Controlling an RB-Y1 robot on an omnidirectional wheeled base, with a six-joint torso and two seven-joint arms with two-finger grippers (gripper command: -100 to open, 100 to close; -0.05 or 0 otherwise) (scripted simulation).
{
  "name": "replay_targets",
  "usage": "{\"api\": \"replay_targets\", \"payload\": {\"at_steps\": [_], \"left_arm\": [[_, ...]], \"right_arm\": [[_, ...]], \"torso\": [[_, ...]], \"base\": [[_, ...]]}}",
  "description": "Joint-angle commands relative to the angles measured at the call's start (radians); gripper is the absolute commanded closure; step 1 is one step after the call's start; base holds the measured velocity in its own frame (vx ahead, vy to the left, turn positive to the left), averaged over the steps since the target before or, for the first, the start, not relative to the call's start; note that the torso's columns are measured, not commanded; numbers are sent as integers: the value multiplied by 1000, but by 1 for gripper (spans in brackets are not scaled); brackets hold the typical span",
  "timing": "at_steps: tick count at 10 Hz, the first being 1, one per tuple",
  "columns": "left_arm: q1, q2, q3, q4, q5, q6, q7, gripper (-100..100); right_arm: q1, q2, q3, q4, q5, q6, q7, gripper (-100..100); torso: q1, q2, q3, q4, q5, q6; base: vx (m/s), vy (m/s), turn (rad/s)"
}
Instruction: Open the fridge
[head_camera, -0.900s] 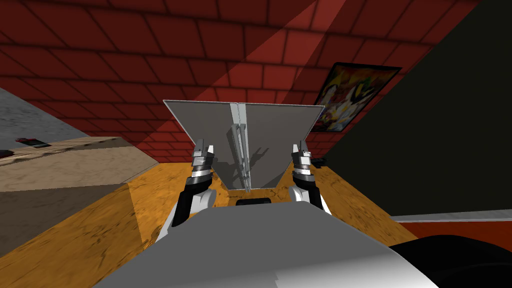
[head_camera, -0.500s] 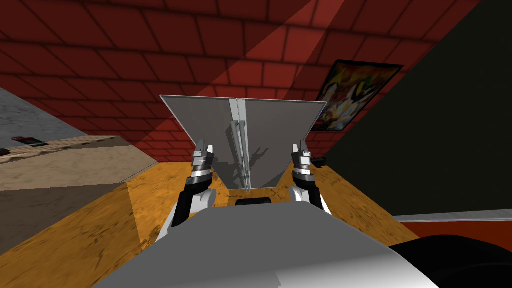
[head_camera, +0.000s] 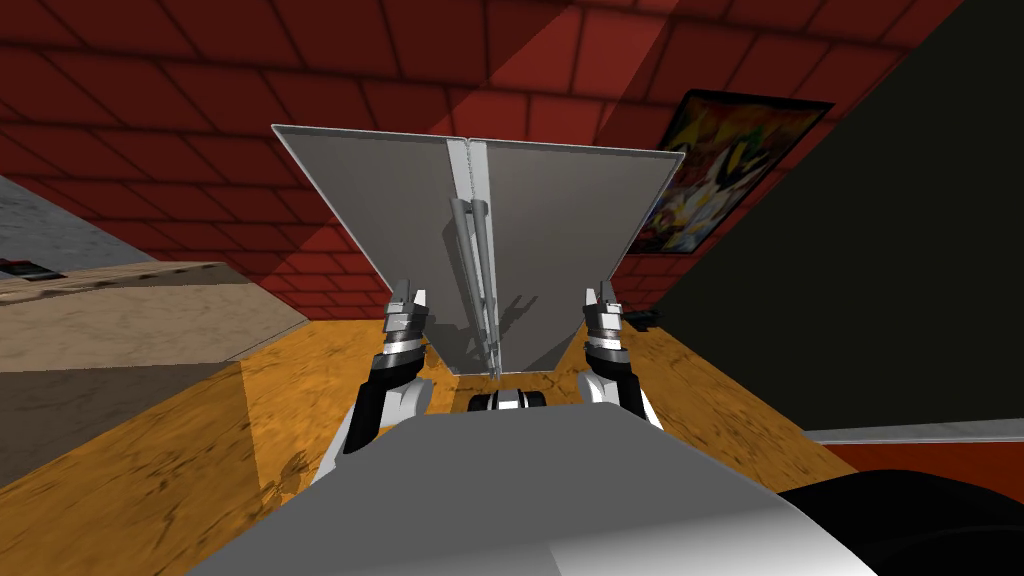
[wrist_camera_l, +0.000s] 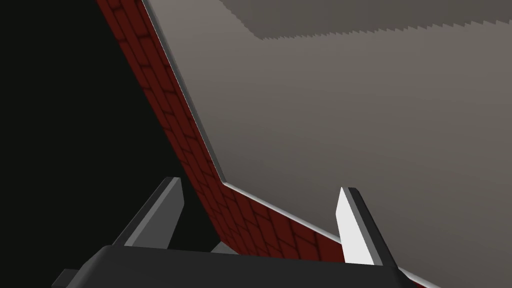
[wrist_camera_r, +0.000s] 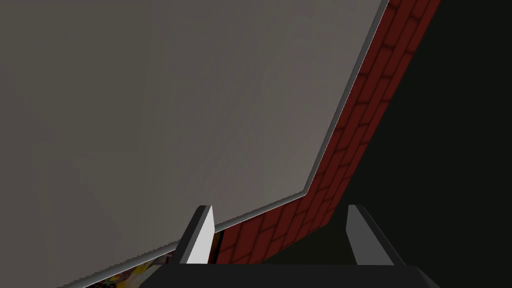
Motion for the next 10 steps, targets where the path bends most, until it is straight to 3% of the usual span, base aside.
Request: {"api": "replay_targets", "payload": {"at_steps": [1,3,4,6,9,10], "left_arm": [[-30,42,1,2,-7,40,-5,-100],[-73,73,2,3,-16,93,-12,-100],[-73,73,2,3,-16,98,-12,-100],[-133,95,3,4,-30,158,-22,-100],[-168,103,4,4,-37,221,-28,-100],[-207,110,5,4,-46,261,-34,-100]], "right_arm": [[0,0,0,0,0,0,0,0],[0,0,0,0,0,0,0,0],[0,0,0,1,0,0,0,0],[0,0,0,1,0,0,0,0],[0,0,0,1,0,0,0,0],[0,0,0,1,0,0,0,0]], "torso": [[0,74,-148,74,0,0],[0,117,-236,117,0,0],[0,120,-240,120,0,0],[0,120,-242,121,0,0],[0,120,-242,121,0,0],[0,120,-242,121,0,0]], "base": [[2,-3,14],[-8,-7,13],[-8,-4,3],[-8,-6,13],[-5,-6,8],[-8,-7,19]]}}
